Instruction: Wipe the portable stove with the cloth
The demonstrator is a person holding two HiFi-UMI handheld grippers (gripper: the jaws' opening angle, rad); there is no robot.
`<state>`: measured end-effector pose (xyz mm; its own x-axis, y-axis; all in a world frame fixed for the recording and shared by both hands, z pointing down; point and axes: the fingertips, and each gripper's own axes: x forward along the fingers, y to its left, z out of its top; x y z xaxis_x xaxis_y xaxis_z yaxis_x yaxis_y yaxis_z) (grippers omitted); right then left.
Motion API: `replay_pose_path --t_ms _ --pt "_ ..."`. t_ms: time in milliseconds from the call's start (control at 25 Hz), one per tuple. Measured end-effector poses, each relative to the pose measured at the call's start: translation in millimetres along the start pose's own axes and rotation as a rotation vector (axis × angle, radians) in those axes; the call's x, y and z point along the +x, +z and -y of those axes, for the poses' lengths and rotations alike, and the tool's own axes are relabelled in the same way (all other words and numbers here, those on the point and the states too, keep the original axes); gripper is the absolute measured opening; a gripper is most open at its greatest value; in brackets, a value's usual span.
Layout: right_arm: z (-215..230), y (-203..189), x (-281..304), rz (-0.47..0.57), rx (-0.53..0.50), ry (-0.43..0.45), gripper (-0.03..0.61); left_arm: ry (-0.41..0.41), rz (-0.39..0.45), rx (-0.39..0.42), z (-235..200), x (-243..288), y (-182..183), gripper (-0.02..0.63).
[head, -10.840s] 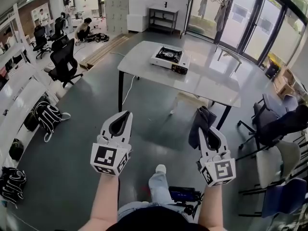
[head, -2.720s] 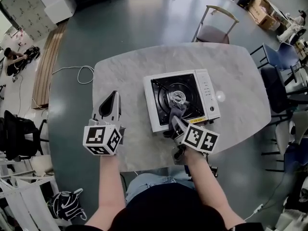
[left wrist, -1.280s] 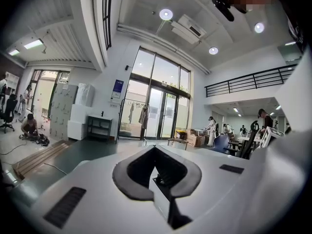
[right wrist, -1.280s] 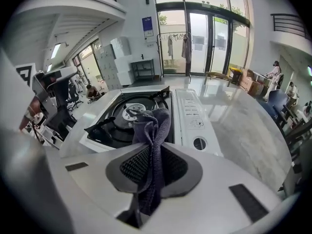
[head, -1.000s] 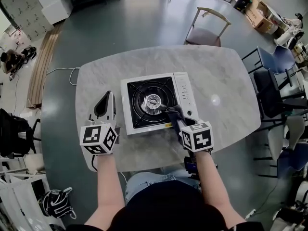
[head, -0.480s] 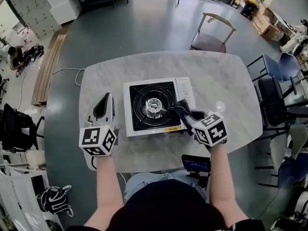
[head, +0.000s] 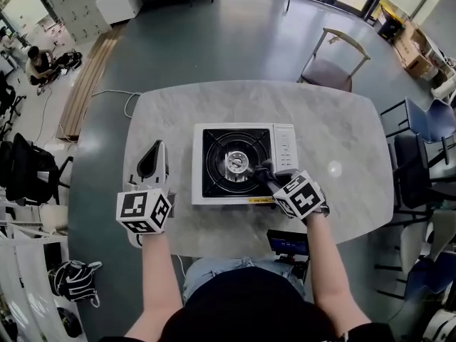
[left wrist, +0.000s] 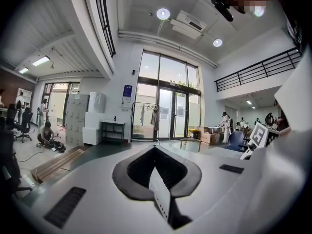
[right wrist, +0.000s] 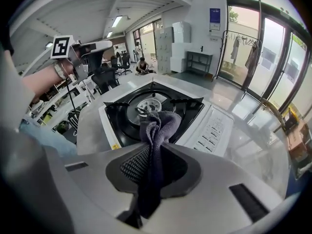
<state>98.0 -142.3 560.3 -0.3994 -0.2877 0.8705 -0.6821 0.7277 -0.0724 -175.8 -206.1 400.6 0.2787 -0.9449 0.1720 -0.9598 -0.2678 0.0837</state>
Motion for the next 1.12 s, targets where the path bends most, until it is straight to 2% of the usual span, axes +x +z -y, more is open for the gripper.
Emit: replay_pose_path --t_ms 160,320,680,840,1120 --pt "3.1 0.4 3.9 -0.011 -0.067 0.005 0.066 0.006 -0.011 -0.003 -0.2 2.5 -5.1 0.011" --pt "23.3 5.3 5.3 -0.042 -0.123 -0.045 0.067 -0.010 -0.025 0.002 5.4 11.3 -8.4 0.011" --pt "64.9 41.6 21.1 -0.036 -0.201 -0.110 0.066 -0.007 -0.054 0.008 5.5 17.8 -15.7 0.011" --pt "80.7 56.9 28.0 -0.012 -0.247 -0.172 0.066 0.006 -0.056 0.001 0.8 16.4 -17.3 0.011" --pt "92.9 68.0 28.0 0.057 -0.350 -0.335 0.069 0.005 -0.057 -0.011 -2.1 18.7 -20.4 0.011"
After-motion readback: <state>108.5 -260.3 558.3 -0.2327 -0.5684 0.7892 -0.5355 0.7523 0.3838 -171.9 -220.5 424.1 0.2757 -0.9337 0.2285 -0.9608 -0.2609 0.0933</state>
